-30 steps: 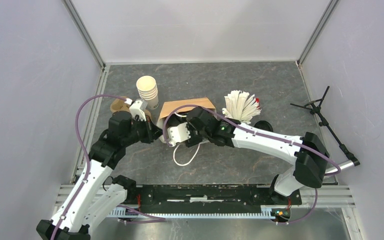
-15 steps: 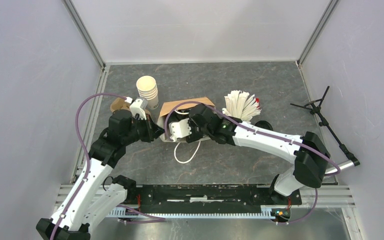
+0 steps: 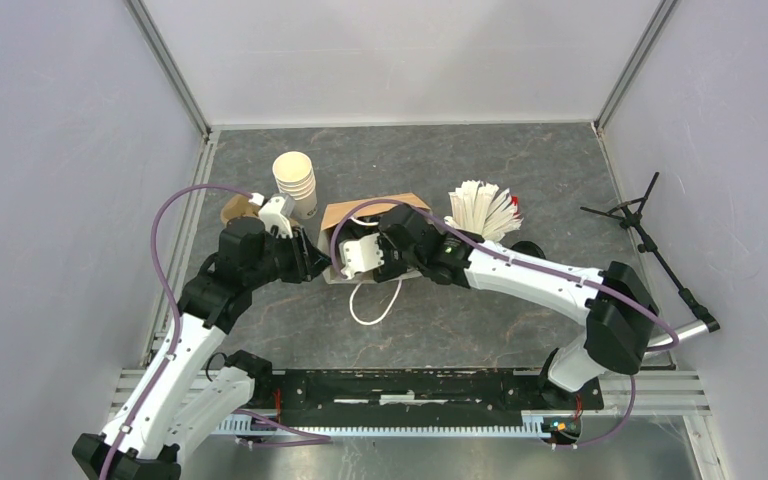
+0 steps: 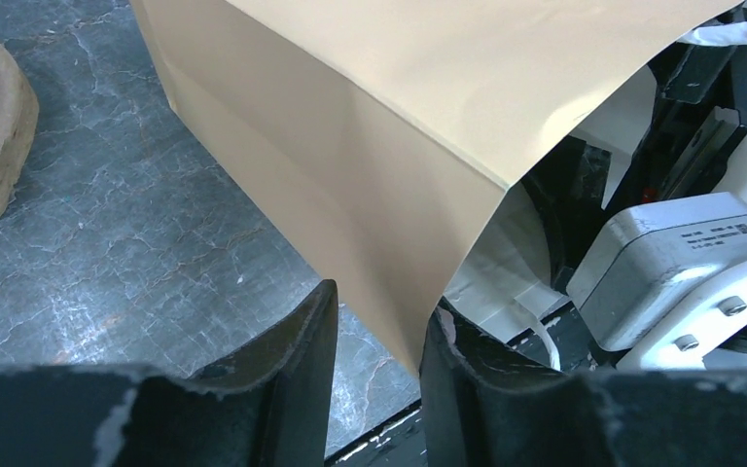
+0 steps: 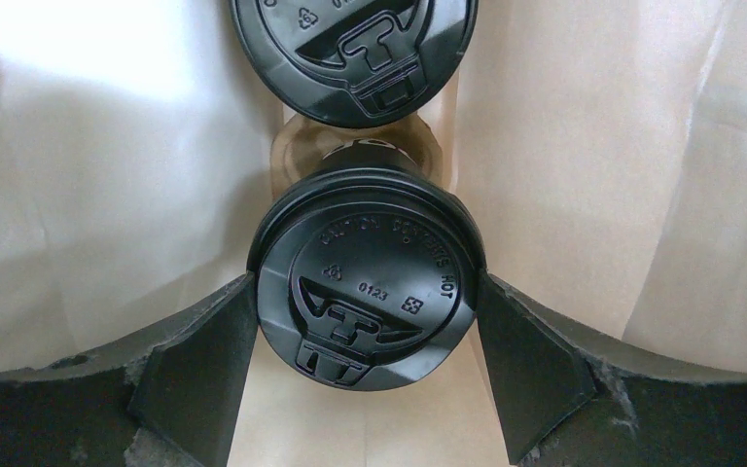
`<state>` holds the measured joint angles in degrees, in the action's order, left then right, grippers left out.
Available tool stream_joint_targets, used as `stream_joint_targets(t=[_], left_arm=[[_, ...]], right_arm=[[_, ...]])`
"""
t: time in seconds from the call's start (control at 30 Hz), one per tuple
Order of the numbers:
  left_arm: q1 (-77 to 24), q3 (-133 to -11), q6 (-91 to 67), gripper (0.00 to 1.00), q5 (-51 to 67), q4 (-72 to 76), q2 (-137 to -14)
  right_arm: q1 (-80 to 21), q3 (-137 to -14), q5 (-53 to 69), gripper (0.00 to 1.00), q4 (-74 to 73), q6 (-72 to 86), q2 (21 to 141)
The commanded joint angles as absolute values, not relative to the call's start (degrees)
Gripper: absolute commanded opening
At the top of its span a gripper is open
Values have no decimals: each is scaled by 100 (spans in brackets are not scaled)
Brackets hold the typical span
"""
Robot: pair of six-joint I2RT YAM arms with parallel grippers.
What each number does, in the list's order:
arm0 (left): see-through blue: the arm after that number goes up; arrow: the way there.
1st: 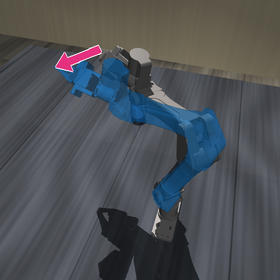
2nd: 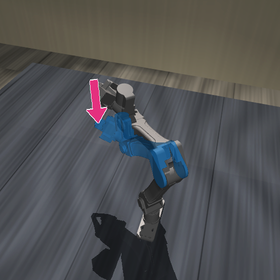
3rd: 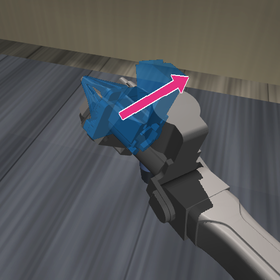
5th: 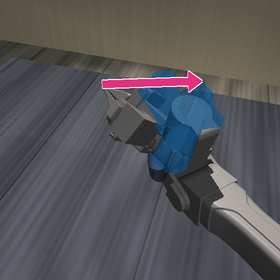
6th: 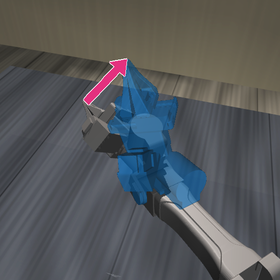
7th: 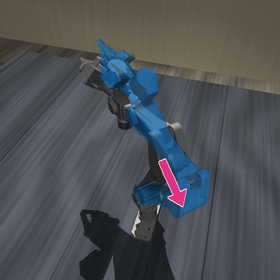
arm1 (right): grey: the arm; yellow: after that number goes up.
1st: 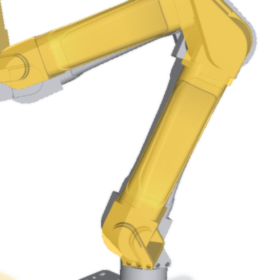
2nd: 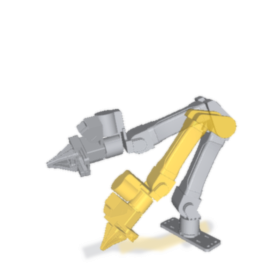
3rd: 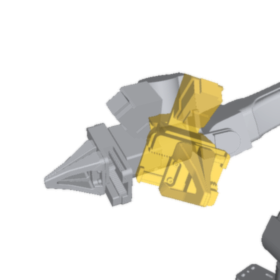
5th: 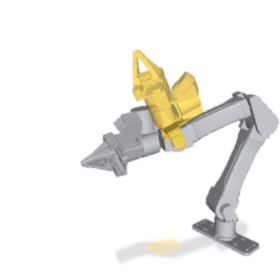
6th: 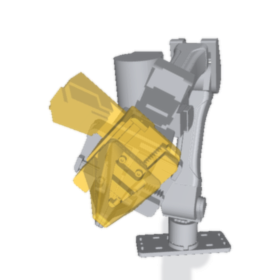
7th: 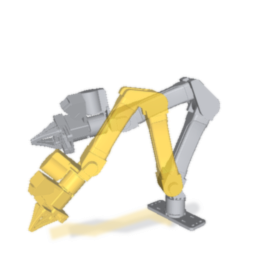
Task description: Pack the takeout coffee
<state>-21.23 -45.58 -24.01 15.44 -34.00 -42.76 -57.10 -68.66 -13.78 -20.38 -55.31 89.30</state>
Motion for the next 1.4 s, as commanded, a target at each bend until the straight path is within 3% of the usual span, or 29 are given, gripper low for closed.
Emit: stream_joint_targets(t=[0.0,0.3,0.63,0.93,1.37], left_arm=[[-2110,-4677,-2367,43,1424,-3388,-4264],[-2114,-4638,-2515,44,1354,-3085,-4451],[-2122,-4702,-2494,16,1557,-3019,-4468],[-2124,-4649,-2538,5,1777,-2896,-4456],[-2123,-4650,-2582,8,2003,-2690,-4488]], right_arm=[[-5687,-7177,-1349,85,-1841,-5494,8983],[-5657,-7157,-1275,85,-1814,-5463,9042],[-5618,-6978,-1361,84,-1597,-5496,9119],[-5566,-6812,-1528,85,-1407,-5520,9155],[-5537,-6575,-1554,85,-1356,-5493,9184]])
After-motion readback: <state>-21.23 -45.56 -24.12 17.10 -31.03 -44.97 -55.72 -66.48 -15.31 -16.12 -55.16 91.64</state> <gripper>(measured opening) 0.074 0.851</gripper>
